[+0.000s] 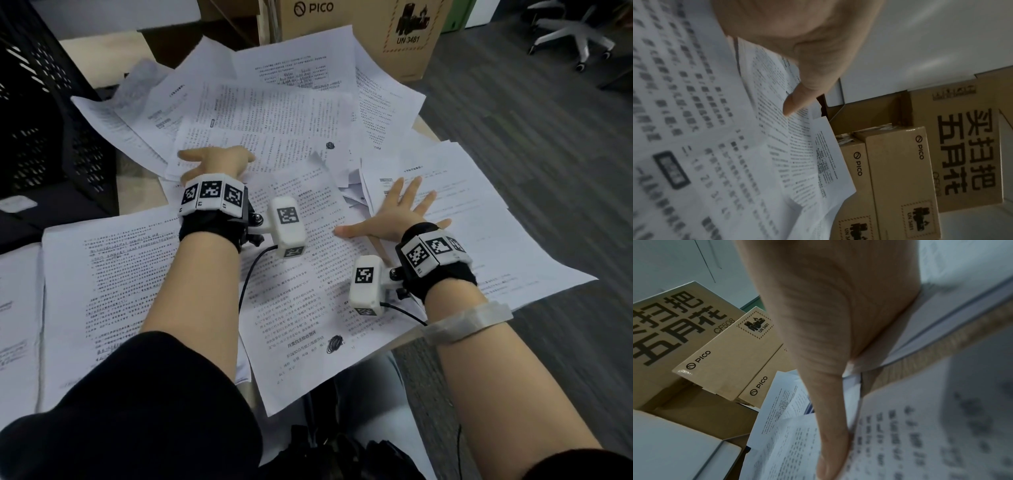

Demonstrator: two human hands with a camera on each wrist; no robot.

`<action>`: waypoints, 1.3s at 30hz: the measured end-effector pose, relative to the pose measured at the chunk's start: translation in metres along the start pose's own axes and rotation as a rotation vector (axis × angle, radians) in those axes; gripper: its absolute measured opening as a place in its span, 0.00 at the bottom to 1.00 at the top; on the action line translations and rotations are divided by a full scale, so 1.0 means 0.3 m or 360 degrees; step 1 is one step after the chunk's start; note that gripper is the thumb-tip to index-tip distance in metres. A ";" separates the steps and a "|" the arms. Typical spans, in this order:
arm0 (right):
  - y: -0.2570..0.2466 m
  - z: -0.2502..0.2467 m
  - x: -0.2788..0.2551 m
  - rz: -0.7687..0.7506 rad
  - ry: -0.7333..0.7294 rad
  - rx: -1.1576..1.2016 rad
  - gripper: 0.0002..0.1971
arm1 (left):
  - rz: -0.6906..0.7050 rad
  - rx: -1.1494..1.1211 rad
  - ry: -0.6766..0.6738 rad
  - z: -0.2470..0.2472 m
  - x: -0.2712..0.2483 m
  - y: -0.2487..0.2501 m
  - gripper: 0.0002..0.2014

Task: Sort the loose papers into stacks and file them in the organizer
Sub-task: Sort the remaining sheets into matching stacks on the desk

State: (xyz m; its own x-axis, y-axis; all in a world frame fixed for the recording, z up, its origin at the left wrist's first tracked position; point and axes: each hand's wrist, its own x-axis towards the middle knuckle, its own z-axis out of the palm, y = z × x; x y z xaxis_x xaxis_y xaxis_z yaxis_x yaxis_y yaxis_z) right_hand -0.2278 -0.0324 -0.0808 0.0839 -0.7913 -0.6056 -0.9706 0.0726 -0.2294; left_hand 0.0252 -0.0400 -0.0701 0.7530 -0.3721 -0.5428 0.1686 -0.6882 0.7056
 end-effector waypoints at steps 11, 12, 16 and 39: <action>-0.001 0.002 -0.007 -0.0006 0.0019 0.0018 0.77 | 0.0283 -0.0725 -0.0060 0.017 0.018 -0.005 0.07; -0.001 0.002 -0.007 -0.0004 0.0018 0.0020 0.77 | 0.0298 -0.0705 -0.0112 0.022 0.011 -0.001 0.07; 0.001 0.003 -0.003 -0.0002 0.0023 0.0016 0.78 | 0.0326 -0.0297 -0.0388 0.054 0.026 0.011 0.12; 0.001 0.000 0.006 0.0008 0.0006 -0.0033 0.79 | 0.1280 -0.0410 0.0184 -0.004 -0.118 0.111 0.24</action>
State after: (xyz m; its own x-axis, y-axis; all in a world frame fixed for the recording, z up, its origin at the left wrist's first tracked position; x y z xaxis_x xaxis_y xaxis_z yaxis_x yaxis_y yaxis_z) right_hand -0.2278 -0.0336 -0.0820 0.0783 -0.7933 -0.6037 -0.9755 0.0640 -0.2106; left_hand 0.0051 -0.0489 -0.0269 0.7634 -0.6115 0.2081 -0.3166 -0.0734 0.9457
